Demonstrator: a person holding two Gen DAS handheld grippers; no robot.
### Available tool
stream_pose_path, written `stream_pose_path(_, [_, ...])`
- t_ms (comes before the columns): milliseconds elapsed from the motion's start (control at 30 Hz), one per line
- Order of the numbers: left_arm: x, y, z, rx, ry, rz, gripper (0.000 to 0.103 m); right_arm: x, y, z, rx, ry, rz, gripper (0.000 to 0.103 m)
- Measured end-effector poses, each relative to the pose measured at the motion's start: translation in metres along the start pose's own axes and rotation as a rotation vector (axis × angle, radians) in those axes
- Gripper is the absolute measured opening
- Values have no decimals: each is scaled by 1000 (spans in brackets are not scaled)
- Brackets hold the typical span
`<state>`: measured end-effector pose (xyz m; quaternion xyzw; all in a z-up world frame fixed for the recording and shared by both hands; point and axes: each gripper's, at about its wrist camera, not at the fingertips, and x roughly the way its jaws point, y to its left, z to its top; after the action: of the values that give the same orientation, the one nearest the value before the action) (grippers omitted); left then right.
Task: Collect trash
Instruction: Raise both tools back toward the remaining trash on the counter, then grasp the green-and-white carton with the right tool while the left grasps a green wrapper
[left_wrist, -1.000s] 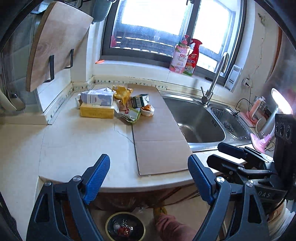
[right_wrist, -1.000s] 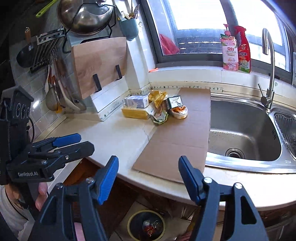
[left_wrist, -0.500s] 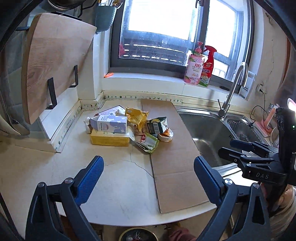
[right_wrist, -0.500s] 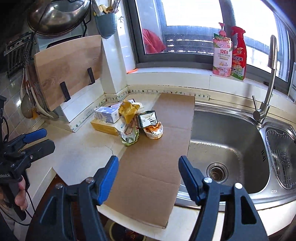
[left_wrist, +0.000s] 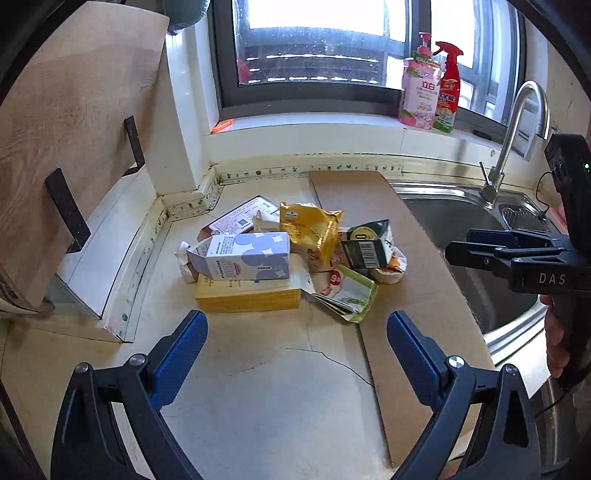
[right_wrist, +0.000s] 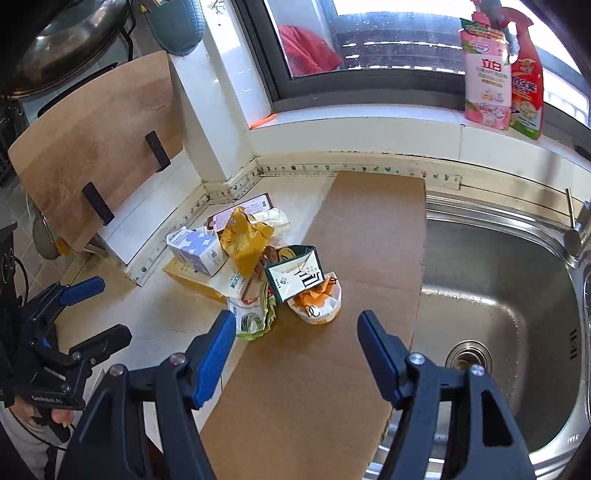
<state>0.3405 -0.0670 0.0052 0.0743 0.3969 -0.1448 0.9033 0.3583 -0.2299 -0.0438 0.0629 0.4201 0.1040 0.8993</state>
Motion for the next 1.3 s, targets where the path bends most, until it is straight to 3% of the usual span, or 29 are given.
stream_pose_path(167, [12, 27, 17, -54, 12, 5, 97, 33, 3, 15, -49, 21, 4, 77])
stream_pose_path(400, [28, 49, 33, -100, 33, -32, 97, 70, 17, 22, -157, 57, -66, 77])
stream_pose_path(667, [57, 44, 57, -115, 57, -27, 97, 94, 19, 26, -214, 88, -51, 77])
stream_pose_path(733, [65, 42, 61, -118, 65, -20, 97, 94, 19, 26, -220, 71, -22, 77])
stream_pose_path(767, [68, 42, 62, -121, 67, -18, 97, 92, 19, 25, -223, 61, -11, 70])
stream_pose_path(800, [72, 41, 64, -122, 71, -16, 97, 90, 19, 25, -224, 54, -1, 53])
stream_pose_path(967, [83, 37, 66, -109, 89, -3, 97, 75, 13, 25, -191, 36, 22, 52])
stream_pose_path(1133, [90, 39, 62, -117, 103, 1, 97, 49, 6, 26, -116, 7, 143, 52])
stream_pose_path(1300, [93, 47, 58, -145, 112, 4, 97, 29, 21, 18, -163, 3, 189, 52])
